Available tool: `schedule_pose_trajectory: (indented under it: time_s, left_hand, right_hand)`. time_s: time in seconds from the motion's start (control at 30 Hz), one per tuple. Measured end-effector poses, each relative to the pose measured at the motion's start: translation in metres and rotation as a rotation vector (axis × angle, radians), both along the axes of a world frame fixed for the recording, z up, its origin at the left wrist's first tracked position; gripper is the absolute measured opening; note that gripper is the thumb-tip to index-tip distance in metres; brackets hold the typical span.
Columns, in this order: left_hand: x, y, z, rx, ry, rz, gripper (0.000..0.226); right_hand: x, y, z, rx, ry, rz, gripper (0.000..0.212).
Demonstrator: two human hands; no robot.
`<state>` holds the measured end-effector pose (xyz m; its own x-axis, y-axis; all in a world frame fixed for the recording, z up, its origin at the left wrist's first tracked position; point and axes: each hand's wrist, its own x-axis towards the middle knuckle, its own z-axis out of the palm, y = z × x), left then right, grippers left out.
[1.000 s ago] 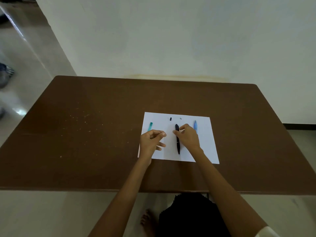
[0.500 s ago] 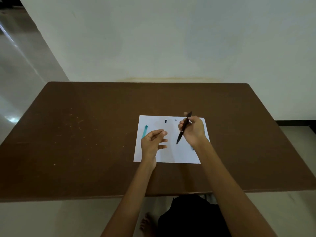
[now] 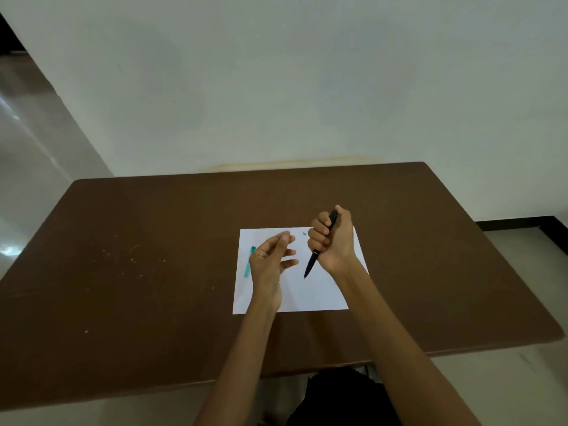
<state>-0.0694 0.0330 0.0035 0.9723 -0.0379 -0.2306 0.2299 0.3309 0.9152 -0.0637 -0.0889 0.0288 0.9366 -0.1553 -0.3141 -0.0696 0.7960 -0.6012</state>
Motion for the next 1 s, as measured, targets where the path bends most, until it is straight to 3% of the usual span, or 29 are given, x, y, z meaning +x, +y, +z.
schedule_pose_trajectory:
  time_s: [0.23, 0.6, 0.77, 1.0]
  left_hand:
    - [0.021, -0.006, 0.034, 0.063, -0.183, -0.037, 0.014]
    - [0.027, 0.000, 0.058, 0.251, -0.497, -0.195, 0.016]
    - [0.030, 0.003, 0.059, 0.353, -0.538, -0.241, 0.018]
    - [0.030, 0.008, 0.058, 0.424, -0.558, -0.287, 0.011]
  right_hand:
    - [-0.005, 0.009, 0.000, -0.242, -0.043, 0.030, 0.047]
    - [0.001, 0.023, 0.013, -0.956, 0.087, -0.057, 0.036]
    - [0.005, 0.021, 0.010, -0.965, 0.081, -0.051, 0.013]
    - [0.004, 0.021, 0.006, -1.000, 0.052, -0.065, 0.008]
